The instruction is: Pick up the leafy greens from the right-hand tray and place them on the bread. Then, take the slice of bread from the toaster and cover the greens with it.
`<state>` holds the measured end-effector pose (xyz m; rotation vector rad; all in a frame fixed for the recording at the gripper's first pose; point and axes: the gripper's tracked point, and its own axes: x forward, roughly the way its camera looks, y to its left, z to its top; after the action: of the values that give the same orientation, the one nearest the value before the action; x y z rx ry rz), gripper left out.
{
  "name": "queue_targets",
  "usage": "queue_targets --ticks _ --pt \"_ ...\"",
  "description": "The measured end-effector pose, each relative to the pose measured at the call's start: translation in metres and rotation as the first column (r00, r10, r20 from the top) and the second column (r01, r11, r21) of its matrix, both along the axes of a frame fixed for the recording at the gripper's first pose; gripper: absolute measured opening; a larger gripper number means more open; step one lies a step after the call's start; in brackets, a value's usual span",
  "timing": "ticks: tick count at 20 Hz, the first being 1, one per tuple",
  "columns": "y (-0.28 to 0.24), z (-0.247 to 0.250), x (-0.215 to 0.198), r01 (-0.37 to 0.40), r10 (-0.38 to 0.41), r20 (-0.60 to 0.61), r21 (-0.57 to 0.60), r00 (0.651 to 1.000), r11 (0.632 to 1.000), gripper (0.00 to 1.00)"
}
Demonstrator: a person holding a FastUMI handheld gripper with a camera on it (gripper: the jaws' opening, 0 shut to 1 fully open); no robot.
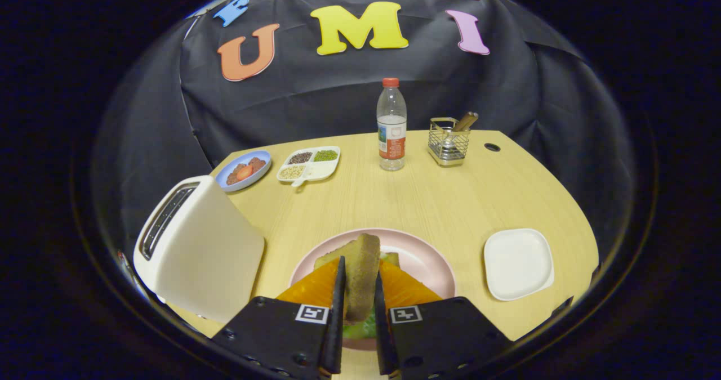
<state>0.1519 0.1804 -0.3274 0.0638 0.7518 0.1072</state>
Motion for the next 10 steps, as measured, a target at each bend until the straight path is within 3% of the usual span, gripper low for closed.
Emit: queue_targets --ticks 3,4,7,10 --pt "-0.008 -0.012 0.002 0.009 -0.009 -0.016 0.021 1.000 1.000 0.25" --pt "-0.010 -0.015 0.002 0.014 -0.013 -0.022 0.025 1.000 1.000 0.33" --pt "-0.014 -0.027 0.005 0.024 -0.022 -0.038 0.046 0.999 0.999 0.33" --pt "-0.015 -0.033 0.007 0.018 -0.016 -0.031 0.073 0.999 0.997 0.40"
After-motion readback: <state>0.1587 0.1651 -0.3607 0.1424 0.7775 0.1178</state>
